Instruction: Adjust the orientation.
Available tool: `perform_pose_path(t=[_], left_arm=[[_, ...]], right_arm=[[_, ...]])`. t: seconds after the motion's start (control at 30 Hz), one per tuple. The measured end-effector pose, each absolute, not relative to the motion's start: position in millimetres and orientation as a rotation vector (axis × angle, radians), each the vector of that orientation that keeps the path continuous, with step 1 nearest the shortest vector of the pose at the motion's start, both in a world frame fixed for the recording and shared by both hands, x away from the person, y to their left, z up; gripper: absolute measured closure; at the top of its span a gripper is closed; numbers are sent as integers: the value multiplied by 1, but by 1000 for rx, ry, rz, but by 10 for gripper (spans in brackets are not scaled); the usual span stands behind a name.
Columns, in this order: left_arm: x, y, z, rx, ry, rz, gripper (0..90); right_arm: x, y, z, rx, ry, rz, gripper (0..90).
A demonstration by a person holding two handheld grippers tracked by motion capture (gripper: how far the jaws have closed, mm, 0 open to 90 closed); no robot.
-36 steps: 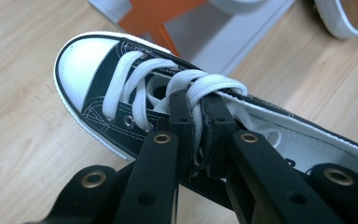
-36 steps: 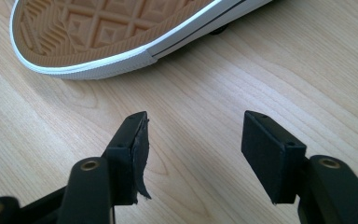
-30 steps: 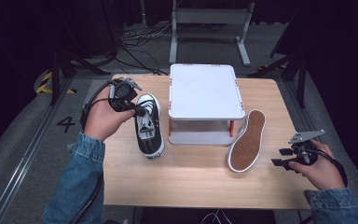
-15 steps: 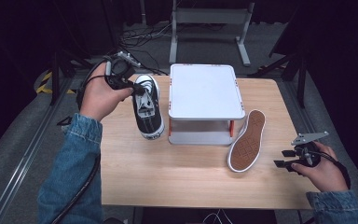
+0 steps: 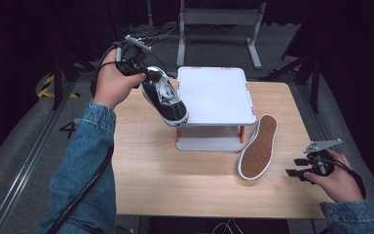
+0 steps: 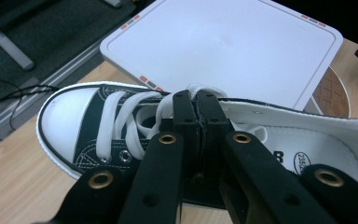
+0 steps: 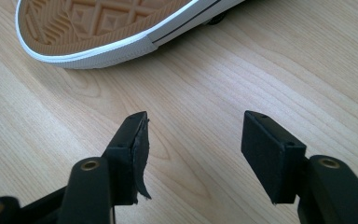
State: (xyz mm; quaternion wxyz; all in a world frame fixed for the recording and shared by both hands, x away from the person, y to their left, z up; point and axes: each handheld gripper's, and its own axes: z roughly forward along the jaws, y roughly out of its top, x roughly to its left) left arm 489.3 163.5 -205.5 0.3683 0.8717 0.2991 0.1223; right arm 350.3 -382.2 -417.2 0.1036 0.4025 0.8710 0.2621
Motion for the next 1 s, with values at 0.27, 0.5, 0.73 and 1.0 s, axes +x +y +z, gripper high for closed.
perform_pose_path(t=[0.27,0.5,0.73,1.0], left_arm=[[504,147,-198,2260,670,297,885],[517,123,-194,2296,553,264,885],[531,98,-192,2332,443,272,885],[551,66,-191,2396,350,283,885]], right_arm=[[351,-383,-420,1195,2575,763,428],[350,-384,-421,1193,2574,767,427],[347,-387,-421,1216,2565,766,428],[343,-394,-423,1234,2560,758,427]])
